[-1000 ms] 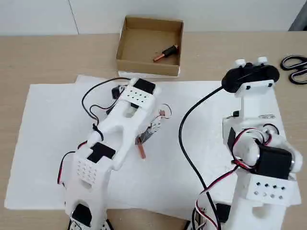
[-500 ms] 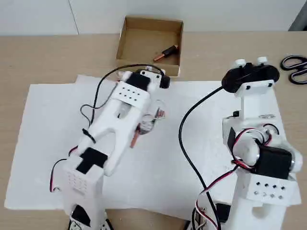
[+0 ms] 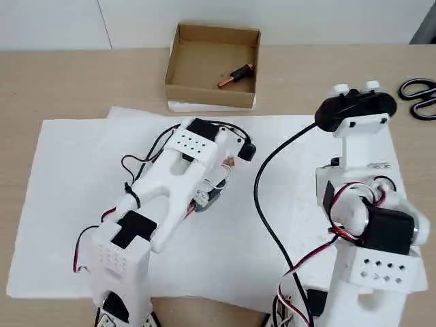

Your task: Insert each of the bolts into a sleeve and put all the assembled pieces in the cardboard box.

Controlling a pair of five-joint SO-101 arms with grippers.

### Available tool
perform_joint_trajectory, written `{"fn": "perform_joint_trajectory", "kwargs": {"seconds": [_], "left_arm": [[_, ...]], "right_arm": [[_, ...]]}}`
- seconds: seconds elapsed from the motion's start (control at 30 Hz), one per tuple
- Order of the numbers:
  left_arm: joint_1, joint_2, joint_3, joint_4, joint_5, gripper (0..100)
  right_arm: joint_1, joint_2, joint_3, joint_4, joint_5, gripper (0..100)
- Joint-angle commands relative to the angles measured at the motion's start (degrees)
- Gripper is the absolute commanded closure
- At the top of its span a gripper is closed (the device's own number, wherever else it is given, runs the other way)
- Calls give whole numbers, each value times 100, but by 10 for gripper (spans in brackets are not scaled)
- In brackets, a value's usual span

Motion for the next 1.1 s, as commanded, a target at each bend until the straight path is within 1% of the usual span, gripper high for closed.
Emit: {"fn": "perform_joint_trajectory", "kwargs": {"seconds": [0.0, 0.3, 0.43, 0.5, 1.07], "left_arm": [[44, -105, -22, -62, -88, 992], [9, -70, -22, -141, -88, 987], [0, -70, -22, -193, -88, 919], [0, -70, -22, -246, -88, 902], [0, -53, -4, -510, -105, 900]], "right_arm": [[4, -92, -35, -136, 18, 995], [4, -92, -35, -136, 18, 995], [4, -92, -35, -127, 18, 995], [4, -92, -35, -119, 18, 995], [4, -92, -35, -84, 18, 995]]}}
